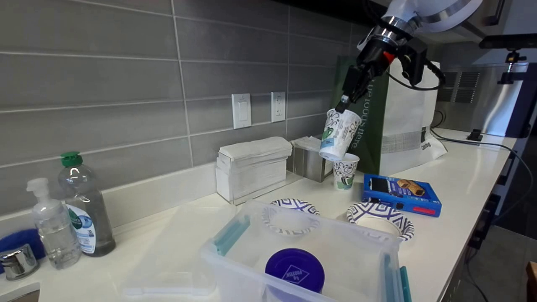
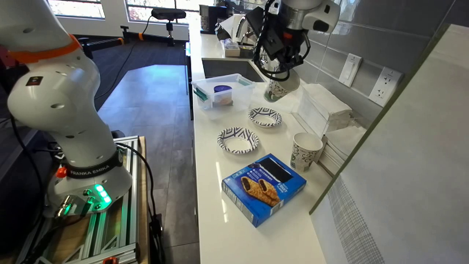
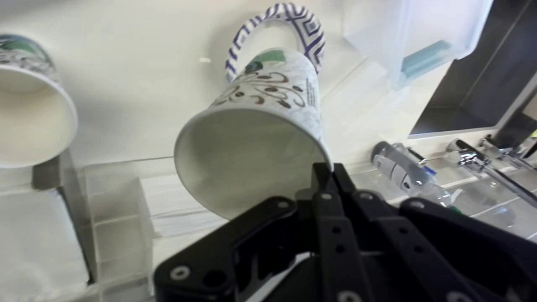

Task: Put the cup on the plate

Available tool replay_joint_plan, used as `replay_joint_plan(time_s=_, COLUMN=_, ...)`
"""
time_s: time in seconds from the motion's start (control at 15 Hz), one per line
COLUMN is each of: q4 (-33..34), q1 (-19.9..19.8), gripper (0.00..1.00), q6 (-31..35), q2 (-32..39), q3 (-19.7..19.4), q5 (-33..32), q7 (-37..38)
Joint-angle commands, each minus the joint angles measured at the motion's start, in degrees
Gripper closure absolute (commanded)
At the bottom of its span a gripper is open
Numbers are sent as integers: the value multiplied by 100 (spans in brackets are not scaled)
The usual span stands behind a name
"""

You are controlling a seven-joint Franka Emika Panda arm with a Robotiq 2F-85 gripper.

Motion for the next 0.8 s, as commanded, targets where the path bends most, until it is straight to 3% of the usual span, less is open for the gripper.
replay_joint_plan(time_s=0.0, q4=177, q1=20, gripper=99, q6=-880, q2=374, q3=-86, q5=795, q7=-316)
replay_joint_plan(time_s=0.73, q4=979, q1=-373, gripper=99, q6=-2900, q2=2493, q3=334, q5=2351, q7=269)
